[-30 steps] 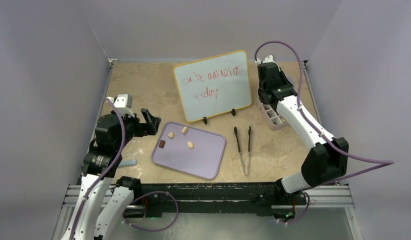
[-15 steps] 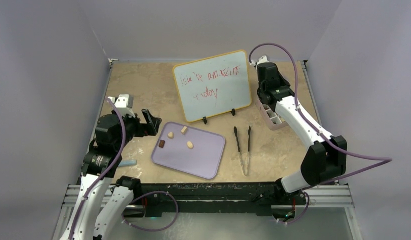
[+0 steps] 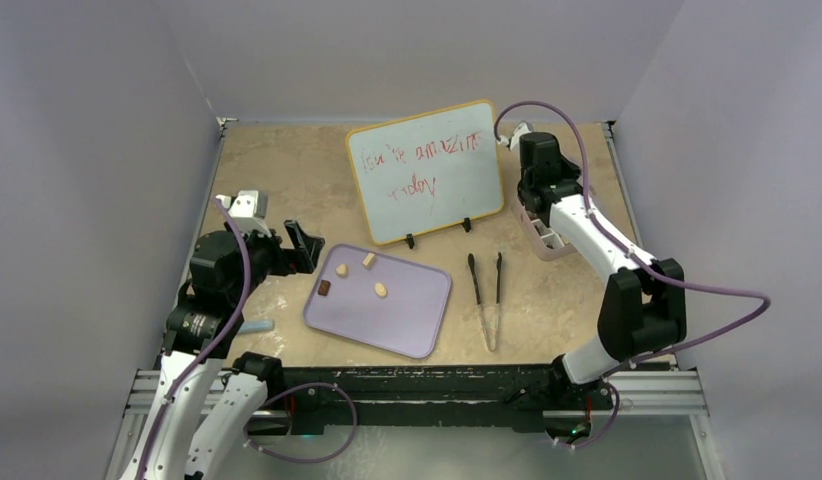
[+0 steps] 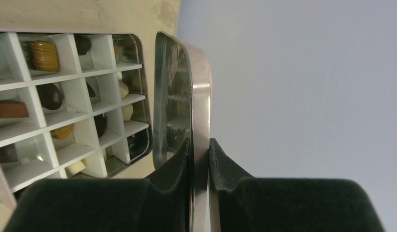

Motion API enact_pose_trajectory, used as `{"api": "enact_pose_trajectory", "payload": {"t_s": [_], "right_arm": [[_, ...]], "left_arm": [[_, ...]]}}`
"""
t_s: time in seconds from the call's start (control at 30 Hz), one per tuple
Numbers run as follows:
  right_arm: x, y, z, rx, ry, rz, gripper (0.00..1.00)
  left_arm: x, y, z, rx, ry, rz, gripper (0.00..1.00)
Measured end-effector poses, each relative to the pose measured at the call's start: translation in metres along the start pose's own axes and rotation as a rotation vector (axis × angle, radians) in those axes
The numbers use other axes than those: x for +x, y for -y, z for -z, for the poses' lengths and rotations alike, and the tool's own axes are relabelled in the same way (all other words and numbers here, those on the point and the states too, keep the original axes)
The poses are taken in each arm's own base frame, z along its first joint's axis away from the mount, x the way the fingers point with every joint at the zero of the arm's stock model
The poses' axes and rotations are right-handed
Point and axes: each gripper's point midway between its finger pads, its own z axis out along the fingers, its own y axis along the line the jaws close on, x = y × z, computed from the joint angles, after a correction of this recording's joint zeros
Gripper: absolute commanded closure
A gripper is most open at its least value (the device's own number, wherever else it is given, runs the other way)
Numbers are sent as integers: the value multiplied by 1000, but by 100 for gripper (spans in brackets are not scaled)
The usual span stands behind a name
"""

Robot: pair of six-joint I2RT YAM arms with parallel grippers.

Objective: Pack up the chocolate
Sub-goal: Close the box lid on the packing box.

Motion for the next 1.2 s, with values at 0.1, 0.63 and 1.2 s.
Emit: {"api": "enact_pose_trajectory", "payload": {"t_s": [0.1, 0.63, 1.2], "right_arm": [[7, -3, -16, 8, -18, 27, 100], [13, -28, -46, -27, -20, 81, 97], [23, -50, -32, -80, -80, 66, 93]], "left_arm": [[0, 1, 0, 5, 0, -2, 3], [-1, 5, 4, 18, 10, -8, 2], [0, 7, 4, 26, 9, -10, 2]]}}
